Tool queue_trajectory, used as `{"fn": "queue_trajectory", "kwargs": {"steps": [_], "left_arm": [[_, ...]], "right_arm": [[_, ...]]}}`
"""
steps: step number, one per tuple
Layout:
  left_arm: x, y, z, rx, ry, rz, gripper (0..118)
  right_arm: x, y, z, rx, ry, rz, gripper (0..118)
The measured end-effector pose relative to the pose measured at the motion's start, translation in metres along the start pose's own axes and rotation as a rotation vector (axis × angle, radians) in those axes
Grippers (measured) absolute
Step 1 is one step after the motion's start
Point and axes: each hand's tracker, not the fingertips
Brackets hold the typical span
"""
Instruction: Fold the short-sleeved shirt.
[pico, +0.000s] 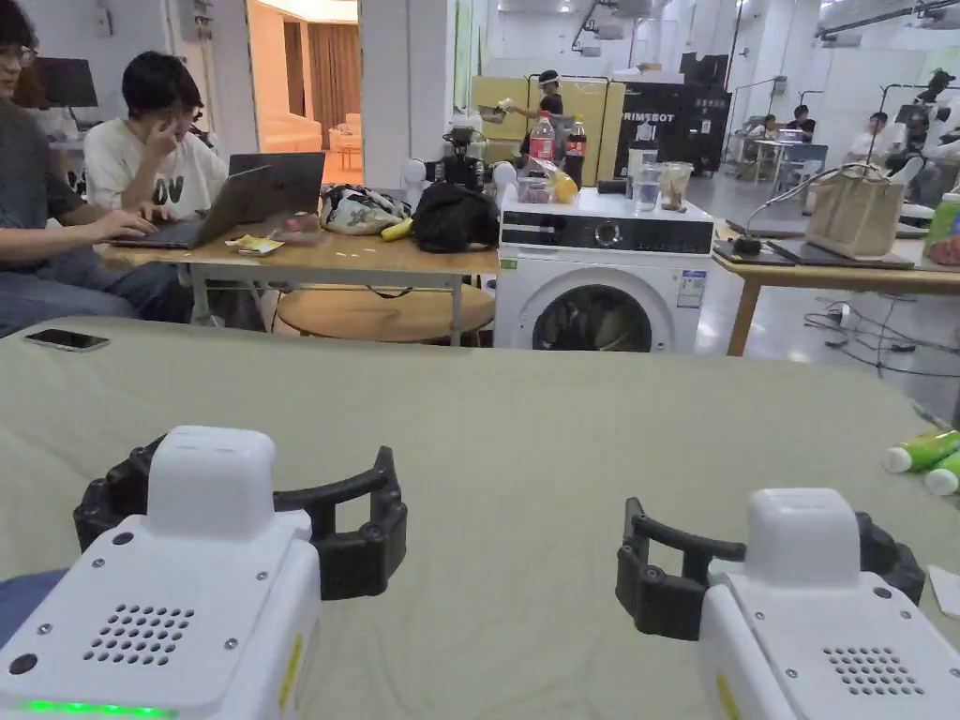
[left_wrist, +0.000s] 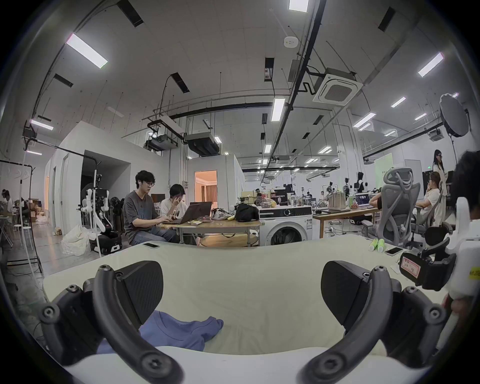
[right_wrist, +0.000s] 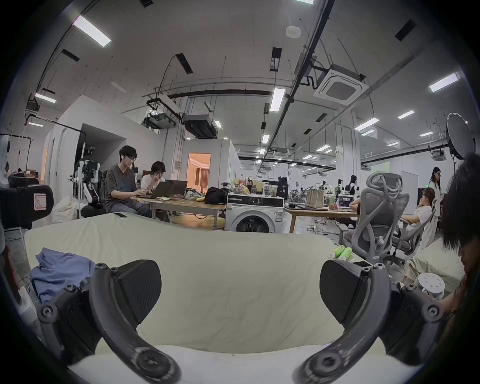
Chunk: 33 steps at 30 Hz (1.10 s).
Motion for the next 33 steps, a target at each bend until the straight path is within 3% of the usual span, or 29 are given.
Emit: {"fn": "queue_trajectory", "kwargs": {"steps": [19,27,33], "left_arm": [[0.005,-0.015,-0.005,-0.024,-0.047,0.027,118],[-0.01,-0.016,-0.01,-0.037,-0.114,0.191,118],[0.001,-0.019,-0.004,-0.037,-0.053,0.045,118]], "right_arm": [[0.0,-0.001,0.002,0.0,0.012,0.001,118],[-0.001,-0.002,0.005,0.027,0.016,0.018,118],[-0.001,-0.006,0.001,0.005,0.022,0.015,118]]}}
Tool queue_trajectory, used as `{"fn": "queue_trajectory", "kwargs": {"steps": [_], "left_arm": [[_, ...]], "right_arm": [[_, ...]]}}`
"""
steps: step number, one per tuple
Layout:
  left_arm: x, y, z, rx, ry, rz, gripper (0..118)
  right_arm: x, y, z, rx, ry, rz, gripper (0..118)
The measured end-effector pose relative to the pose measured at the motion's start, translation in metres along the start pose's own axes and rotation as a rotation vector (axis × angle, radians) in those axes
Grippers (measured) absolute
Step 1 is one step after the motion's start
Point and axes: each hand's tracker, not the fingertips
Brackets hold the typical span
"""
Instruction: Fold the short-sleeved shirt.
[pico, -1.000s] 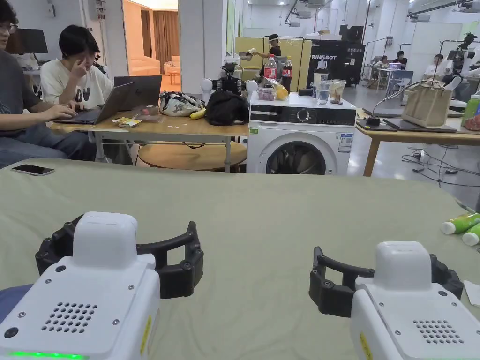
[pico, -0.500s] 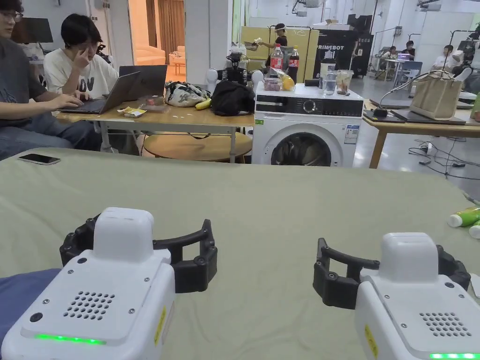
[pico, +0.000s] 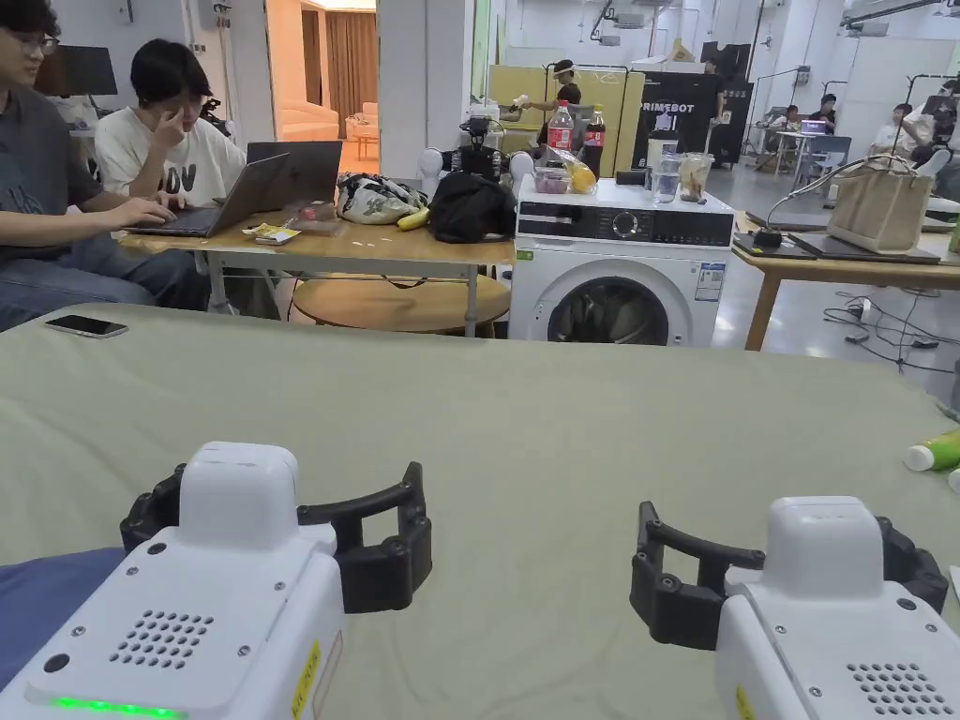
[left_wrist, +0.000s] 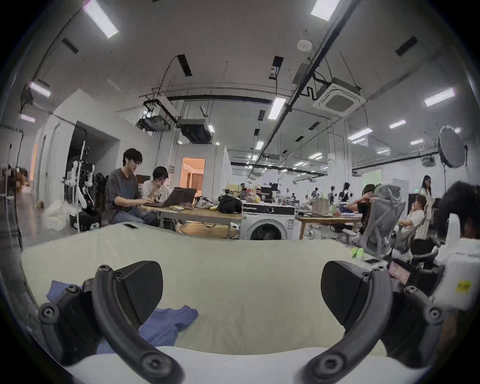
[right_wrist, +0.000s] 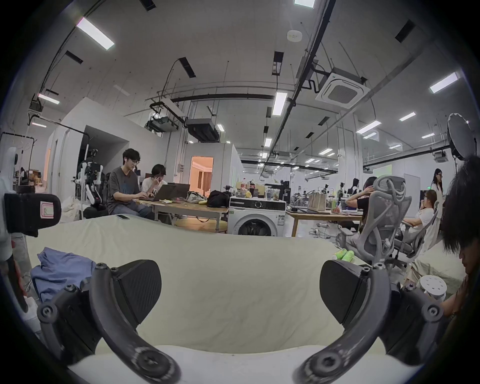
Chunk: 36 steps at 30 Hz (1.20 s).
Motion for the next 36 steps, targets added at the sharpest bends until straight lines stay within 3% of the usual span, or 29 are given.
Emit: {"fn": "queue_trajectory", "kwargs": {"steps": [7,10,11,13,14,15,17,24,36], "left_arm": [[0.009,0.002,0.001,0.019,0.031,-0.056,117],[0.011,0.007,-0.002,0.016,0.018,-0.074,109],[0.011,0.011,-0.004,0.013,0.019,-0.079,93],[0.01,0.014,-0.007,0.005,0.018,-0.074,42],[0.009,0.014,-0.008,0.01,0.013,-0.059,13],[0.007,0.014,-0.009,0.019,-0.019,-0.038,7],[0.005,0.014,-0.012,0.013,-0.018,-0.041,0],[-0.008,0.021,-0.027,-0.018,-0.062,0.025,0],[-0.002,0.005,-0.036,-0.057,-0.006,-0.031,0]], "right_arm": [[-0.004,-0.002,0.001,0.021,-0.033,0.041,118],[0.001,0.003,0.001,0.028,0.01,0.006,109],[0.002,0.004,0.0,0.028,0.01,0.009,94],[0.003,0.006,-0.005,0.011,-0.014,0.022,54],[0.004,0.007,-0.008,-0.011,-0.053,0.025,18],[0.005,0.008,-0.01,-0.009,-0.05,0.017,0],[0.01,0.007,-0.012,-0.012,0.019,-0.034,0],[0.015,0.011,-0.025,-0.042,0.045,-0.061,0],[-0.007,0.013,-0.04,-0.063,0.059,-0.017,0]]}}
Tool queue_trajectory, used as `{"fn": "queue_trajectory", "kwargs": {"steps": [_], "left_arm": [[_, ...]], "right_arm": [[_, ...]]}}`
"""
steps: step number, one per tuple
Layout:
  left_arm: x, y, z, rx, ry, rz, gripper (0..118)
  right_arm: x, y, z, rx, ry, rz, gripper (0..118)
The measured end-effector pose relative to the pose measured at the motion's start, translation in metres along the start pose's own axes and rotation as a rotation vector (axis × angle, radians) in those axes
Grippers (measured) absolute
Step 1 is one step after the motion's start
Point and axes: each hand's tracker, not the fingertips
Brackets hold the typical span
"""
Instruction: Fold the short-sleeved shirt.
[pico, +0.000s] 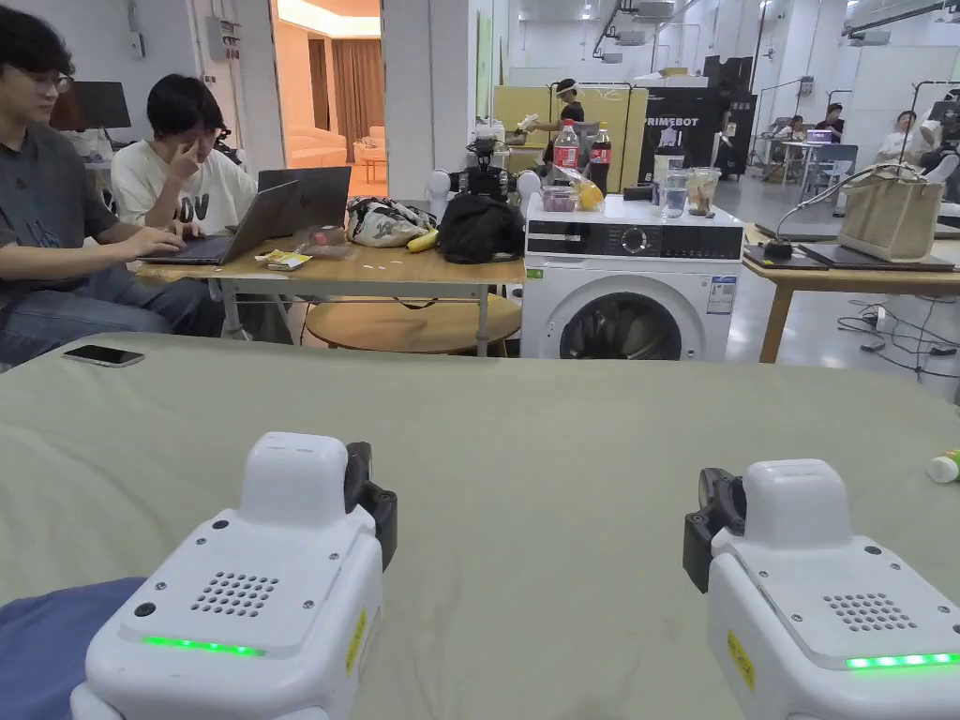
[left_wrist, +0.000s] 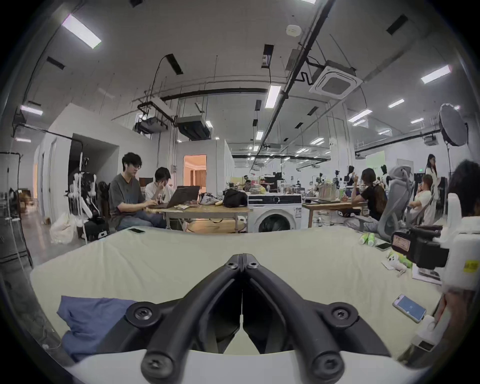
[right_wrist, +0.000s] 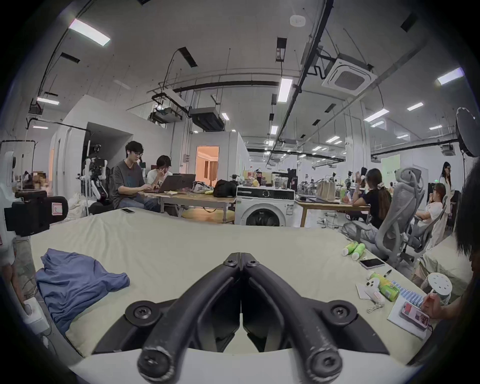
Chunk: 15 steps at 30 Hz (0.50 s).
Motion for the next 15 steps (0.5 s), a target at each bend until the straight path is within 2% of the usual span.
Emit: {"fn": "queue_trajectory", "kwargs": {"steps": [4,10,15], "left_arm": [[-0.014,0.007,0.007,0.014,0.041,-0.006,0],[-0.068,0.008,0.037,-0.006,0.165,-0.007,0],[-0.106,0.007,0.056,-0.03,0.241,-0.01,0]], "right_arm": [[-0.02,0.003,-0.009,-0.003,0.056,-0.014,0],[-0.082,0.006,-0.025,0.006,0.21,-0.032,0],[-0.116,0.003,-0.032,-0.001,0.28,-0.047,0]]}}
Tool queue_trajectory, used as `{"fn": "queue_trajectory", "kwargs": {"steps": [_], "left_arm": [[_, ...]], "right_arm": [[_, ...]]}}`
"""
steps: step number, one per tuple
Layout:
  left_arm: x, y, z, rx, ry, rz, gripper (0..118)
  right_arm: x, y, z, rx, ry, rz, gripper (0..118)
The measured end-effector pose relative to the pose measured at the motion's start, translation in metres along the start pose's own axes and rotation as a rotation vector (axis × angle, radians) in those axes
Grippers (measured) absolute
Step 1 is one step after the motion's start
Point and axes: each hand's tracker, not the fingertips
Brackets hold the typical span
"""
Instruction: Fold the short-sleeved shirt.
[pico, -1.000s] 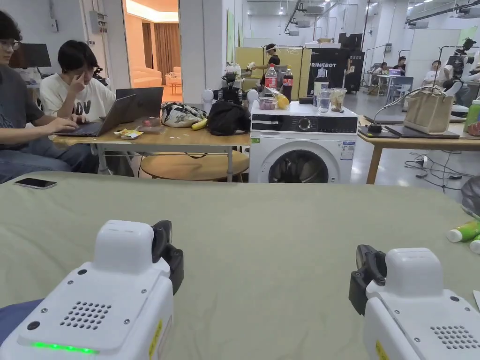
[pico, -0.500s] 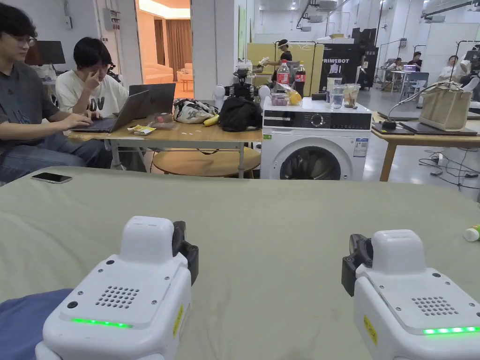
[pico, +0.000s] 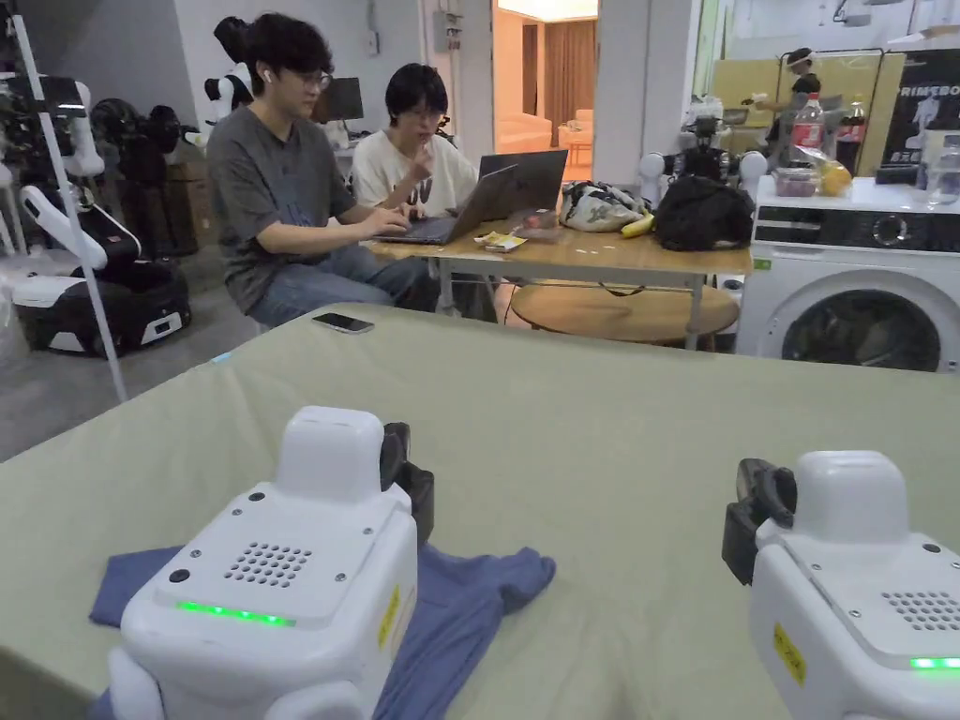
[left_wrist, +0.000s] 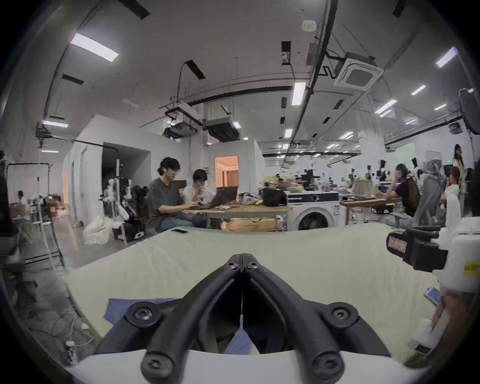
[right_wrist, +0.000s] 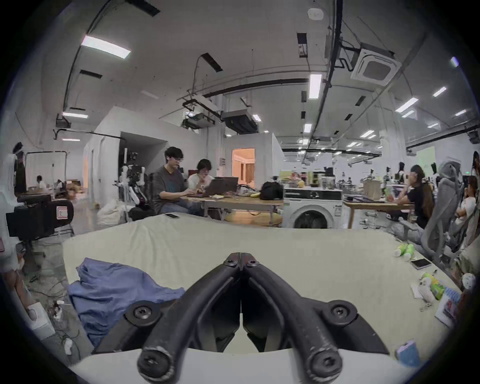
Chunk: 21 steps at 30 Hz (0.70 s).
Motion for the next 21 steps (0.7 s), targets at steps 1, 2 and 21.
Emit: {"fn": "queue_trajectory", "kwargs": {"steps": [1,2,21], "left_arm": [[-0.006,0.0,0.001,-0.004,0.003,-0.004,0],[-0.013,0.0,-0.001,-0.01,0.004,-0.01,0],[-0.07,-0.182,-0.208,-0.825,-0.138,0.07,87]], "right_arm": [[-0.003,-0.001,-0.002,-0.004,0.01,-0.006,0],[-0.006,-0.002,-0.004,-0.009,0.021,-0.011,0],[0.083,-0.07,0.033,-0.243,-0.087,-0.088,0]]}}
